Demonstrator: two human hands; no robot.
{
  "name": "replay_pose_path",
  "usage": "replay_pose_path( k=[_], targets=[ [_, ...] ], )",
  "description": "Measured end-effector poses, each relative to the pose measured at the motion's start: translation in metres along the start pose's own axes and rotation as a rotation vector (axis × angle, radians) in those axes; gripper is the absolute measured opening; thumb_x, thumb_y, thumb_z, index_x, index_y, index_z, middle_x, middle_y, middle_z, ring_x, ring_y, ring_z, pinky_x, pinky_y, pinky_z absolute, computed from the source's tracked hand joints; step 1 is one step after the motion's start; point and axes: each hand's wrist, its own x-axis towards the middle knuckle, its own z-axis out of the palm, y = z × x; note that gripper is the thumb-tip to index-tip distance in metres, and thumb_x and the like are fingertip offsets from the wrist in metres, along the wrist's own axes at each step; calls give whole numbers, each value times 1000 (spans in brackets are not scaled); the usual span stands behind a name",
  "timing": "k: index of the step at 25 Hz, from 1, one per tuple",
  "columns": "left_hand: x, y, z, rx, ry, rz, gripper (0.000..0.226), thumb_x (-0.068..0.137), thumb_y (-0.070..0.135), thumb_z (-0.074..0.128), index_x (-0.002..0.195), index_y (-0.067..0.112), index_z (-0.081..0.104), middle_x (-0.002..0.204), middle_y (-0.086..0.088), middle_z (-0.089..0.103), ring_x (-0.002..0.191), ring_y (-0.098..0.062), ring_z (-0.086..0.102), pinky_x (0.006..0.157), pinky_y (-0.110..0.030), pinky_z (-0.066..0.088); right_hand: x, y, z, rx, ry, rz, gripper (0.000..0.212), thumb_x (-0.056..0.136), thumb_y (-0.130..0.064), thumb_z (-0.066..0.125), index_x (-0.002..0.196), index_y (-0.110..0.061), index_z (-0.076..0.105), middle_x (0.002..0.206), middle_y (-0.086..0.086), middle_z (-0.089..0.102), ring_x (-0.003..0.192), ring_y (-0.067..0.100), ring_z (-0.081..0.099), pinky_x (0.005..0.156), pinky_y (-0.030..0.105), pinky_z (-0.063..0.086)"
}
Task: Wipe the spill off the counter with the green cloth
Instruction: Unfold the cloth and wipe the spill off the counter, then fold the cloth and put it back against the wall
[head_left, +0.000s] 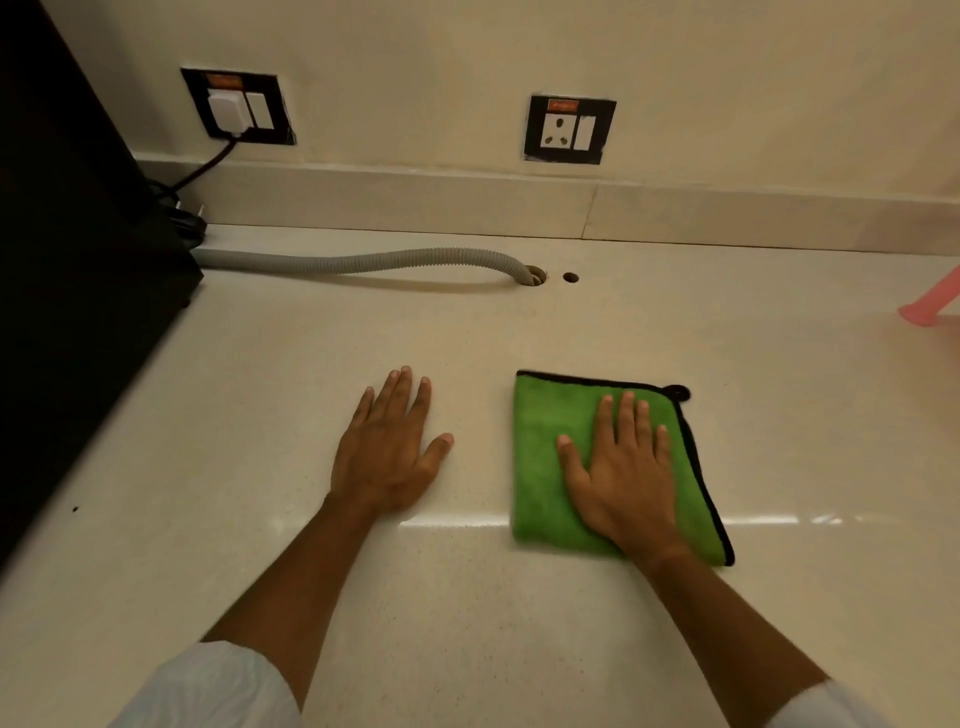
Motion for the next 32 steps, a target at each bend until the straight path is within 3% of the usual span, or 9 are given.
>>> replay_pose_path(
  k=[2, 8, 11, 14, 18, 20, 23, 27, 32],
  targets=[
    [0, 1, 0, 5, 6, -2, 86, 80, 63, 3, 153, 20, -3, 164, -7, -6, 150, -17, -8, 123, -39, -1, 18, -22, 1, 15, 2, 41, 84, 91, -65, 12, 153, -9, 6, 162, 19, 5, 150, 32, 0, 121, 53, 3],
    [1, -3, 0, -61, -11, 14, 85, 80, 64, 8, 153, 22, -3, 163, -7, -7, 150, -16, -8, 123, -39, -2, 13, -34, 5, 21, -33, -66, 82, 91, -67, 13, 154, -14, 3, 163, 16, 0, 151, 29, -4, 122, 49, -2],
    [-3, -4, -3, -151, 28, 40, 85, 81, 65, 14, 154, 23, 0, 164, -6, -4, 150, -16, -6, 123, -37, -2, 13, -27, -9, 161, -89, -117, 77, 94, -62, 24, 154, -16, 9, 163, 14, 2, 151, 26, -3, 121, 43, -4],
    [-6, -3, -7, -225, 60, 68, 87, 80, 66, 18, 154, 21, 9, 164, -7, 3, 151, -16, -1, 122, -34, -2, -3, -9, -23, 355, -80, -143, 68, 97, -45, 45, 153, -15, 19, 163, 11, 12, 150, 24, 9, 121, 37, 6],
    [-16, 17, -19, -303, 91, 135, 85, 81, 64, 31, 152, 18, 22, 162, -7, 16, 150, -18, 12, 123, -37, 10, -23, 13, -33, 369, -30, -152, 61, 94, -37, 55, 147, -15, 36, 156, 8, 35, 143, 23, 31, 115, 39, 28],
    [-26, 32, -26, -354, 87, 175, 77, 83, 57, 42, 147, 15, 36, 155, -8, 34, 142, -20, 30, 117, -41, 29, -28, 22, -38, 371, -3, -190, 52, 92, -32, 58, 139, -12, 48, 143, 8, 51, 132, 23, 46, 109, 35, 36],
    [-44, 51, -31, -396, 116, 262, 56, 78, 44, 58, 122, 10, 60, 121, -7, 61, 111, -19, 54, 94, -38, 50, -32, 38, -49, 348, 47, -278, 33, 90, -22, 61, 121, -13, 65, 121, 6, 67, 113, 24, 60, 98, 35, 46],
    [-65, 65, -34, -374, 160, 302, 33, 72, 28, 66, 100, 10, 70, 96, -3, 66, 89, -16, 57, 80, -31, 52, -36, 60, -62, 314, -5, -413, 22, 88, -8, 58, 102, -12, 75, 100, 7, 74, 91, 25, 67, 80, 34, 51],
    [-77, 72, -35, -254, 113, 268, 31, 71, 18, 71, 101, 9, 72, 98, -5, 70, 90, -22, 63, 81, -27, 48, -41, 75, -71, 195, -188, -559, 17, 85, -12, 62, 93, -14, 76, 92, 2, 74, 87, 22, 66, 77, 35, 51]
  ],
)
